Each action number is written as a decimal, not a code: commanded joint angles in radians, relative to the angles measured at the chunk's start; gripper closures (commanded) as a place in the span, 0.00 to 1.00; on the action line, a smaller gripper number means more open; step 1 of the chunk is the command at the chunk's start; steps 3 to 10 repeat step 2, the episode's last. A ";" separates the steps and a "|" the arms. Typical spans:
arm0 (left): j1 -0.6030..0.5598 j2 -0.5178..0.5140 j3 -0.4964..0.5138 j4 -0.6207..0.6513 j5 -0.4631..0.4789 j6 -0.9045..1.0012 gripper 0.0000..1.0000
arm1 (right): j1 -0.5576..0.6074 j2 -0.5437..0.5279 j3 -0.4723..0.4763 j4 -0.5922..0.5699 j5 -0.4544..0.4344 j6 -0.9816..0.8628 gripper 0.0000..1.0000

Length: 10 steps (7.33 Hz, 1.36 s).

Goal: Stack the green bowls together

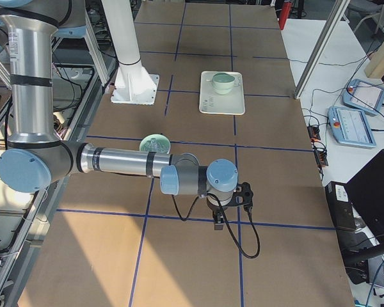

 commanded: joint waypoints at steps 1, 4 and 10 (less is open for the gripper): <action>0.000 0.000 0.001 0.000 0.000 0.001 0.00 | 0.000 0.002 0.004 0.000 0.002 0.002 0.00; 0.000 0.000 0.001 0.000 0.000 0.001 0.00 | 0.000 0.002 0.004 0.000 0.002 0.000 0.00; 0.000 0.000 0.001 0.000 0.000 0.001 0.00 | 0.000 0.002 0.004 0.000 0.002 0.000 0.00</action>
